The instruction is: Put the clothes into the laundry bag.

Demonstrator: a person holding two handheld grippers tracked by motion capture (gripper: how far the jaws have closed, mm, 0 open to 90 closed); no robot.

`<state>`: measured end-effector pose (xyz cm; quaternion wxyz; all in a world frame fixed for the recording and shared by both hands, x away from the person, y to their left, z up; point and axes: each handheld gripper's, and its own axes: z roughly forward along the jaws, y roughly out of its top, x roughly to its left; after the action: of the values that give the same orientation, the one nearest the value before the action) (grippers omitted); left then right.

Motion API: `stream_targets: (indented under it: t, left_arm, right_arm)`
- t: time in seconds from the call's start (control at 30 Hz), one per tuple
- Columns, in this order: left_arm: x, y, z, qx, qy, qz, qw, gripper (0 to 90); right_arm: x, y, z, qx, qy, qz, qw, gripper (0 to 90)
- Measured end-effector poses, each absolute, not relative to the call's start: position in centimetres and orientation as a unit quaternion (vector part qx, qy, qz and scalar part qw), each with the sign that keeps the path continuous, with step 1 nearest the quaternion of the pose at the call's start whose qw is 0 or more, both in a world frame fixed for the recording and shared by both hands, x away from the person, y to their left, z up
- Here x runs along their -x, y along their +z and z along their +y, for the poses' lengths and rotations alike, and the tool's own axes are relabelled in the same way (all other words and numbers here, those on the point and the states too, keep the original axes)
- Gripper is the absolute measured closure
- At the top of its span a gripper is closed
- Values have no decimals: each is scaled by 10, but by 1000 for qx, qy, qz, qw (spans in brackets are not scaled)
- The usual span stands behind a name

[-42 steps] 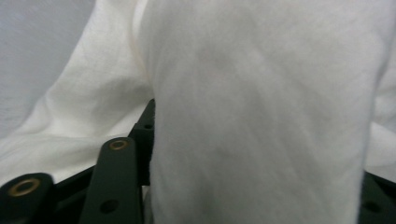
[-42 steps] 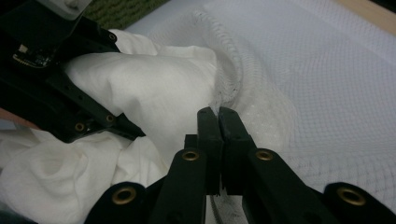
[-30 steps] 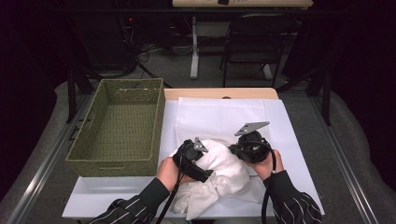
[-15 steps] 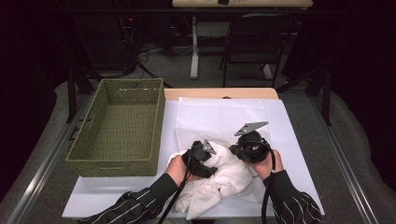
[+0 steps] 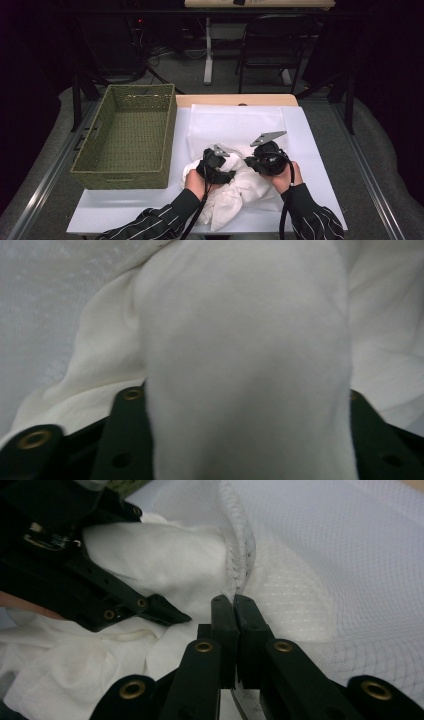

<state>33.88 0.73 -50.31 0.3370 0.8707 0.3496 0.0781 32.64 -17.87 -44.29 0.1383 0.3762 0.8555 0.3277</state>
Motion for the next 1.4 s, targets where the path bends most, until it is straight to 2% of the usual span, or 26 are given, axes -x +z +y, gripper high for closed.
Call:
stream_targets:
  t: [0.07,0.1,0.13,0.17,0.2,0.27,0.43,0.53,0.6,0.7,0.73,0.77,0.8,0.83,0.9,0.93,0.97,1.0,1.1,1.2,1.4]
  left_arm:
    - [-336,-498,6,-880,85,333,328,353]
    - [-335,-494,7,-886,83,323,321,353]
    - [-333,-486,12,-895,69,304,319,287]
    - [-333,-486,12,-895,69,304,319,258]
    - [-331,-481,16,-897,64,296,322,258]
    - [-328,-471,25,-897,59,288,329,202]
    - [-326,-450,47,-894,91,281,338,165]
    - [-337,-456,51,-898,84,292,319,136]
    - [-347,-470,48,-904,67,300,298,84]
    - [-360,-495,44,-900,-1,313,304,82]
    - [-361,-500,44,-898,-23,306,316,128]
    - [-361,-500,44,-898,-23,306,316,199]
    - [-360,-504,42,-896,-31,306,320,199]
    - [-358,-507,41,-896,-35,303,324,267]
    - [-351,-510,36,-896,-29,297,329,487]
    - [-348,-510,35,-899,-21,291,327,528]
    - [-346,-509,34,-899,-20,290,328,528]
    - [-344,-508,34,-899,-15,289,329,582]
    - [-343,-507,35,-898,-10,291,331,616]
    - [-340,-502,33,-894,0,299,335,653]
    - [-339,-493,34,-866,26,341,366,719]
  right_arm:
    - [-327,-443,-181,-378,328,855,137,885]
    - [-327,-443,-182,-380,329,854,136,885]
    - [-327,-442,-185,-380,330,853,137,884]
    - [-327,-442,-185,-380,330,853,137,884]
    - [-327,-442,-186,-381,330,853,137,884]
    - [-328,-442,-186,-381,329,853,136,882]
    - [-329,-442,-186,-379,325,856,136,880]
    - [-330,-442,-185,-379,323,856,136,879]
    - [-329,-441,-183,-380,322,857,136,878]
    - [-329,-441,-183,-379,319,858,133,873]
    - [-329,-441,-183,-377,319,859,133,872]
    - [-329,-441,-183,-377,319,859,133,872]
    - [-329,-442,-184,-379,319,859,131,871]
    - [-330,-442,-184,-379,317,860,128,865]
    - [-331,-443,-183,-378,313,862,124,846]
    - [-331,-443,-183,-378,313,862,124,846]
    - [-331,-443,-183,-377,314,862,124,839]
    - [-331,-443,-180,-377,315,862,124,826]
    - [-331,-443,-178,-373,318,862,125,819]
    - [-330,-442,-174,-367,323,862,136,883]
    - [-325,-431,-175,-360,352,854,130,890]
